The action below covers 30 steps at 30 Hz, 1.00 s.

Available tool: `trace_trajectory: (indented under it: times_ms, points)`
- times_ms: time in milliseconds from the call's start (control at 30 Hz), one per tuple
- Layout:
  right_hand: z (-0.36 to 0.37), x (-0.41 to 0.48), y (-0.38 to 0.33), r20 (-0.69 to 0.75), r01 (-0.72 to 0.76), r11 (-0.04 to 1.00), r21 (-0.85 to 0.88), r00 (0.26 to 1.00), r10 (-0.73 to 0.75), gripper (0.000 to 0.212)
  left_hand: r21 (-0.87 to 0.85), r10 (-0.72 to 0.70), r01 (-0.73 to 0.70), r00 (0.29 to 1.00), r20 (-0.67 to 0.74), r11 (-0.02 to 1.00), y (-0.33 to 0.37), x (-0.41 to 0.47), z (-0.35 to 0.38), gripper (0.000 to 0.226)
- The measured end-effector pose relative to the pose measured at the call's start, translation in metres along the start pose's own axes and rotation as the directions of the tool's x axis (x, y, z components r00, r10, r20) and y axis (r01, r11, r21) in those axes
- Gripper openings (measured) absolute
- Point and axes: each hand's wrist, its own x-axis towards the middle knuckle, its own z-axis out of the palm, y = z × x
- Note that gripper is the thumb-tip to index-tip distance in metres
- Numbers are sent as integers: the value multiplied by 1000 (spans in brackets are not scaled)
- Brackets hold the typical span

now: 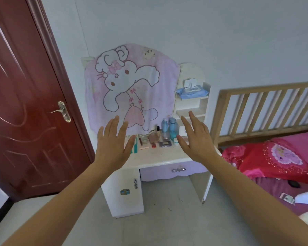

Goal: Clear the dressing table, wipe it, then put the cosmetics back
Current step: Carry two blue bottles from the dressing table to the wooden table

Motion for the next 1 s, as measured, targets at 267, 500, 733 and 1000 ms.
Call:
trace_trajectory:
  times_ms: [267, 500, 733, 1000]
  points:
    - [133, 114, 40, 148, -2, 1000, -14, 989, 4, 67, -95, 6, 7, 991, 137, 995, -65, 123, 149, 65]
    - [181, 212, 95, 207, -197, 976, -93, 955, 213, 73, -141, 132, -99, 961, 243, 985, -73, 265, 233, 76]
    - [249, 269, 171, 353, -292, 955, -46, 890, 289, 69, -250, 206, -115, 903, 377, 961, -46, 342, 345, 60]
    - [385, 311, 256, 603, -280, 942, 183, 789, 118, 71, -284, 90, 105, 796, 599, 953, -20, 376, 489, 58]
